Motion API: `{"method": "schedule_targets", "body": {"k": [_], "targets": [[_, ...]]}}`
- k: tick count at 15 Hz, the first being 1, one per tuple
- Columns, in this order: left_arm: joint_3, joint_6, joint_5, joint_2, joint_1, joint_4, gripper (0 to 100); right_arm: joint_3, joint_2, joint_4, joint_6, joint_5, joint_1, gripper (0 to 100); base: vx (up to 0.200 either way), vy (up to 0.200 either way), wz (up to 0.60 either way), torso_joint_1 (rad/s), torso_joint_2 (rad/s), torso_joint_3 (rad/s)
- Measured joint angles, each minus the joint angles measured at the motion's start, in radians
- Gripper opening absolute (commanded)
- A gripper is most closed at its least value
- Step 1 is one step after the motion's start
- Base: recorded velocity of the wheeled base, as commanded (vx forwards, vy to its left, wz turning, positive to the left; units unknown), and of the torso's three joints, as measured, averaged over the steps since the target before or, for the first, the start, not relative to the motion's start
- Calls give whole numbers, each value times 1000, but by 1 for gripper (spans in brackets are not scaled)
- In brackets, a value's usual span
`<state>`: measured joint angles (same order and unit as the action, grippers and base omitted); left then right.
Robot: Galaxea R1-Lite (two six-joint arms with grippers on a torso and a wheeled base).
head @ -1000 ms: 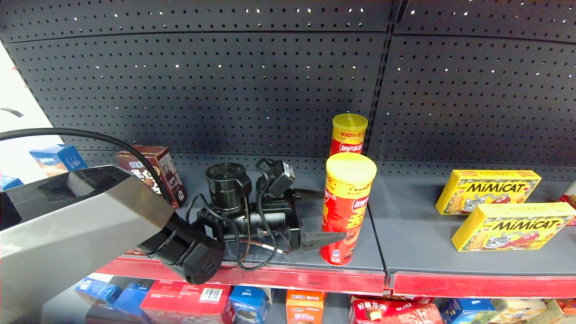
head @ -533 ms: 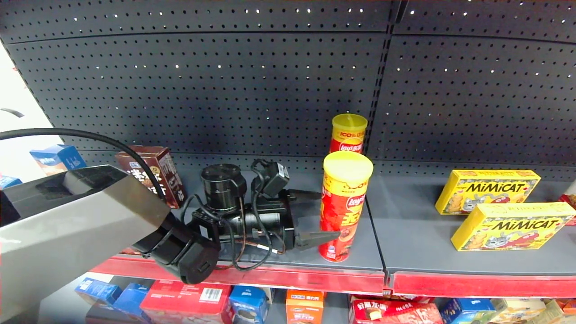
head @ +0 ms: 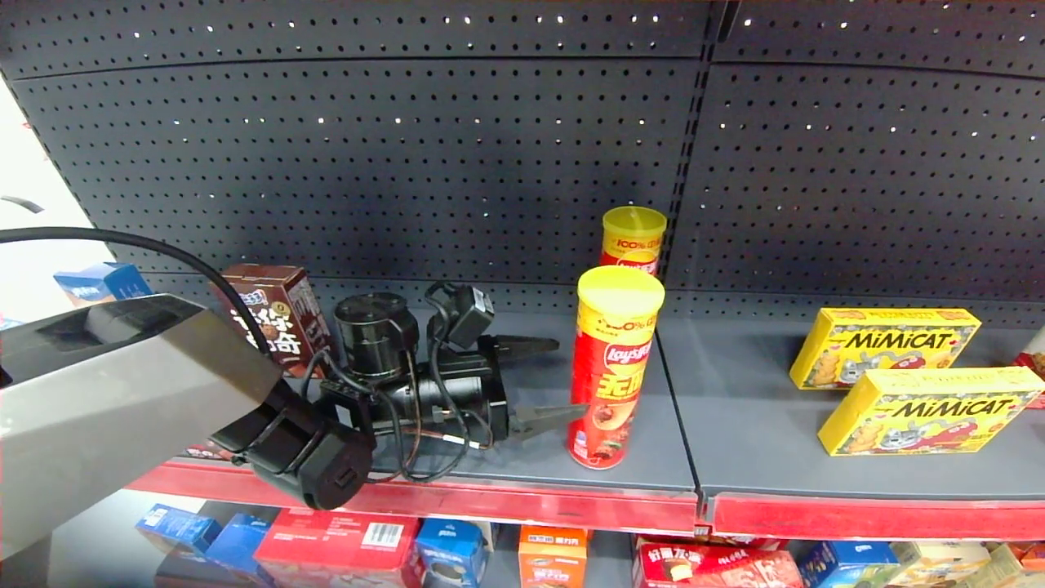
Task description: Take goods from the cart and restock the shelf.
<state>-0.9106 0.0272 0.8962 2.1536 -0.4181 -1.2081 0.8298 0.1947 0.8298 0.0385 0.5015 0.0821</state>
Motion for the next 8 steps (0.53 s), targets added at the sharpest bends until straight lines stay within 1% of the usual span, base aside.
{"method": "schedule_targets", "body": {"k": [6,8], "targets": [[-1,1,-1,-3,69,-2,100,1,-1,2,0,0,-1,100,0,0,0,0,0,0],[3,2,-1,-3,82,-31,100,1,-1,0,0,0,-2,100,0,0,0,0,0,0]]}}
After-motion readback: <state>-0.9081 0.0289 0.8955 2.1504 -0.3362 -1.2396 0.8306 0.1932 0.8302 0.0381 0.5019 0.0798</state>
